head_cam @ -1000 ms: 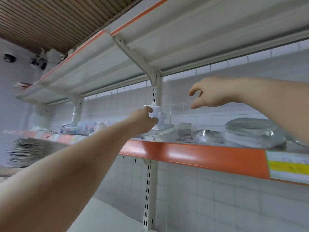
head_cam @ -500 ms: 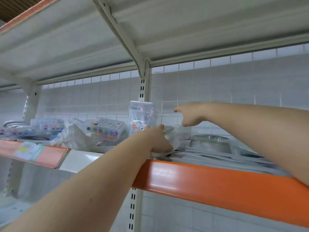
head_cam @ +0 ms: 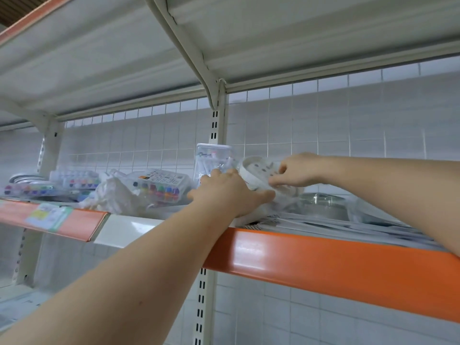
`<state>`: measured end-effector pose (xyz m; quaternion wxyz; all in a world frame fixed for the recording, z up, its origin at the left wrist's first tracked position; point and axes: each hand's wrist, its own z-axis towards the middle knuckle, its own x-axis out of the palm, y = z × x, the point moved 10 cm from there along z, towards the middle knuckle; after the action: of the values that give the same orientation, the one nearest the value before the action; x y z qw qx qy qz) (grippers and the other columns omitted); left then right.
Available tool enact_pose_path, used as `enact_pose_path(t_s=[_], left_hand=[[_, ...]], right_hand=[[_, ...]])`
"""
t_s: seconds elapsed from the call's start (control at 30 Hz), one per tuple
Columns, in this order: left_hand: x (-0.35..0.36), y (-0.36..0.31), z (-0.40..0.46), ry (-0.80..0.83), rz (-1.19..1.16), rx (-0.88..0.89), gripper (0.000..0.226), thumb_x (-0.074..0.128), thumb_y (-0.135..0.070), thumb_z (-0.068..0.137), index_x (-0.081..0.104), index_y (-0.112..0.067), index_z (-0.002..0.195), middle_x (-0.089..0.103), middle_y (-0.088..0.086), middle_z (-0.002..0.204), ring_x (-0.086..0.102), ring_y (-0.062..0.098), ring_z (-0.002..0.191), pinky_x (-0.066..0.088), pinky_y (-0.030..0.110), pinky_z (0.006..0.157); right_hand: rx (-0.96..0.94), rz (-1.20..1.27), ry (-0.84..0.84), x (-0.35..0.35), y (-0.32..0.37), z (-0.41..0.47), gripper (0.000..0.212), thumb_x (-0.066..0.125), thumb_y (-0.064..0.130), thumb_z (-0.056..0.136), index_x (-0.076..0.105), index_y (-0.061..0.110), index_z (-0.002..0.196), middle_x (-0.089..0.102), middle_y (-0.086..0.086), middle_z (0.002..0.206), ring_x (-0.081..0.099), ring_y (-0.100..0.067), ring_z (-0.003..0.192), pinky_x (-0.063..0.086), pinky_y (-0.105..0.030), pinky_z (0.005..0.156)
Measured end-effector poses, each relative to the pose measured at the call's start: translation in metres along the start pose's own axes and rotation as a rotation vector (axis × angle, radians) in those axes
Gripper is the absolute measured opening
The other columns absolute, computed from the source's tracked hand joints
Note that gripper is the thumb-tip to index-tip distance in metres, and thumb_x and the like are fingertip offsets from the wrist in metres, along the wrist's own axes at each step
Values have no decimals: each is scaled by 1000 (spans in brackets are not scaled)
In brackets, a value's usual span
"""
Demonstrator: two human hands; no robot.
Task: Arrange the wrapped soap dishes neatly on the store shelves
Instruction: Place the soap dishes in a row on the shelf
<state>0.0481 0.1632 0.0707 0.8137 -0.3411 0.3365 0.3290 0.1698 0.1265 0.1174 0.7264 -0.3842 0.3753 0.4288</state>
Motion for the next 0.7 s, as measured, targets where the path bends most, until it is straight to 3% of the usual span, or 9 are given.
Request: enact_pose_path(t_s=[0.07, 0.1, 0.17, 0.27, 0.33, 0.43, 0.53, 0.6, 0.7], left_hand=[[-1, 3, -1, -16, -9, -12, 98, 48, -73, 76, 16, -15, 147, 37, 12, 140, 36, 33, 129, 37, 47, 102], [-1, 3, -1, -23, -11, -13, 91, 48, -68, 80, 18, -13, 146, 35, 13, 140, 35, 34, 129, 36, 44, 103], [-2, 1, -6, -7, 5, -11, 76, 45, -61, 87, 22, -16, 145, 31, 16, 141, 31, 35, 130, 30, 40, 104], [0, -10, -14, 69, 53, 27, 57, 35, -48, 97, 19, -28, 147, 21, 18, 148, 20, 34, 137, 19, 40, 111], [2, -17, -17, 112, 41, 72, 49, 31, -34, 101, 16, -32, 148, 20, 15, 151, 16, 30, 140, 16, 40, 113], [4, -21, -17, 136, 9, 93, 49, 29, -23, 102, 18, -38, 147, 17, 15, 151, 18, 33, 139, 19, 39, 113], [3, -24, -18, 133, -10, 117, 48, 31, -16, 101, 28, -39, 143, 23, 16, 148, 21, 32, 138, 20, 37, 114], [0, -24, -18, 110, -65, 132, 44, 33, -15, 100, 37, -34, 139, 30, 13, 146, 22, 29, 138, 20, 36, 114], [-7, -18, -14, 37, -210, 121, 31, 43, -26, 96, 51, -28, 126, 43, 10, 134, 35, 27, 130, 29, 36, 109]], right_hand=[[16, 170, 99, 16, 4, 5, 38, 35, 40, 98, 49, 20, 127, 47, -5, 130, 48, -24, 108, 50, -32, 78], [22, 279, 154, 22, 5, 6, 42, 36, 37, 98, 39, 24, 138, 36, -5, 142, 42, -29, 121, 49, -42, 90], [25, 414, 222, 30, 6, 3, 53, 45, 36, 94, 29, 28, 143, 28, -3, 148, 34, -29, 130, 41, -48, 101], [-28, 256, 178, 33, 4, -1, 69, 60, 40, 86, 27, 28, 145, 38, -1, 142, 41, -23, 123, 39, -34, 94], [-63, 131, 20, 21, 9, -1, 52, 59, 35, 87, 46, 23, 137, 53, -3, 132, 52, -23, 113, 39, -26, 84], [-12, 238, -195, -2, 8, 2, 23, 53, 16, 86, 68, 10, 103, 68, -12, 103, 58, -26, 85, 40, -26, 66], [139, 367, -272, -19, -15, 3, 17, 52, 4, 80, 68, 3, 86, 65, -16, 82, 51, -25, 73, 35, -24, 56], [258, 534, -317, -32, -38, -3, 11, 51, 0, 80, 56, 3, 71, 50, -13, 68, 45, -24, 62, 30, -22, 48], [438, 1034, -342, -32, -76, -10, 21, 54, 0, 85, 47, 9, 67, 45, -6, 67, 40, -18, 52, 33, -24, 46]])
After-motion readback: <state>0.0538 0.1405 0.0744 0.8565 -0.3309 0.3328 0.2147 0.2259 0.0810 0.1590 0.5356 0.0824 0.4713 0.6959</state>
